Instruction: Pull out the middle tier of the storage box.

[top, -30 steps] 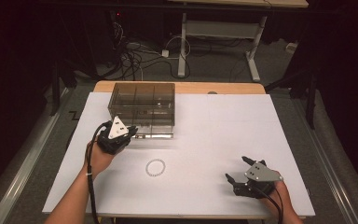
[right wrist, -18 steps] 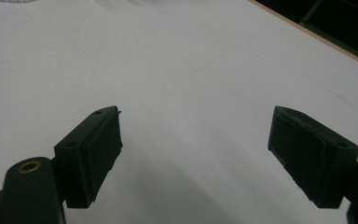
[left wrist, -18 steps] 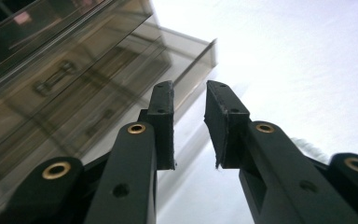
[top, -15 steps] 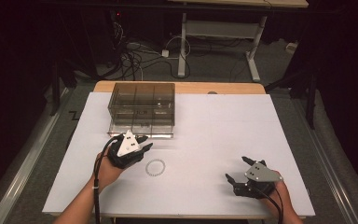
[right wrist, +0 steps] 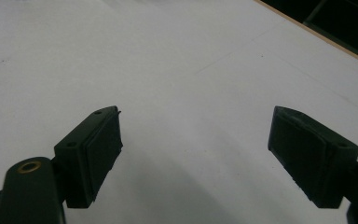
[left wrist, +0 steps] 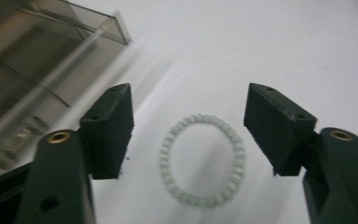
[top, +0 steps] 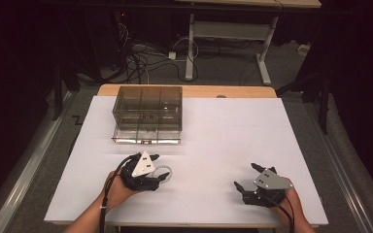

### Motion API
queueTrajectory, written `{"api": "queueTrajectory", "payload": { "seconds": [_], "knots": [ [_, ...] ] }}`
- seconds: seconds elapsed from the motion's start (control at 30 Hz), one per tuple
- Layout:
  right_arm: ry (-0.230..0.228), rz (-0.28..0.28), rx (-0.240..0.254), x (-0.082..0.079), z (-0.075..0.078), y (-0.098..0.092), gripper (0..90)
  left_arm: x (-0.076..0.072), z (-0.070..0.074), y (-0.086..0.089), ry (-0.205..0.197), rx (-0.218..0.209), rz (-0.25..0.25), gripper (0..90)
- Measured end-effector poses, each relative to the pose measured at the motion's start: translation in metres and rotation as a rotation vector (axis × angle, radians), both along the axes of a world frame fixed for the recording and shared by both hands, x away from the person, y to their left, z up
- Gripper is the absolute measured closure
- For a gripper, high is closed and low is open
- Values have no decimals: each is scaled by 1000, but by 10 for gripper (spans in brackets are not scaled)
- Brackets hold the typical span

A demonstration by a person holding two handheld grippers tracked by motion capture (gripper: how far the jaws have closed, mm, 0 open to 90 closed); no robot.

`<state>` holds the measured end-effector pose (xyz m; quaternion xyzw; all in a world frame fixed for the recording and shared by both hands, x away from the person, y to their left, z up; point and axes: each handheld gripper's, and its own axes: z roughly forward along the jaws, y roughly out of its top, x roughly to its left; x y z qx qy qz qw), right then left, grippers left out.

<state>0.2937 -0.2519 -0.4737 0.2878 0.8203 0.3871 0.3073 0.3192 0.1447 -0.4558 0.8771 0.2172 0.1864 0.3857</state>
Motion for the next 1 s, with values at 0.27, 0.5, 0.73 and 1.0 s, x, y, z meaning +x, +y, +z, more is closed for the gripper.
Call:
{"api": "queueTrajectory", "payload": {
  "seconds": [0.27, 0.5, 0.73, 1.0],
  "knots": [
    [2, 2, -2, 0, 0, 0, 181, -8, -14, 3, 83, 11, -38, 235],
    [2, 12, -9, 0, 0, 0, 181, -6, -28, 1, 140, 55, -77, 364],
    [0, 30, -28, -1, -1, 0, 182, -2, -30, 3, 202, 5, -112, 533],
    [11, 36, 5, 1, 3, 1, 184, 0, -31, 3, 200, -3, -98, 783]
  ]
}}
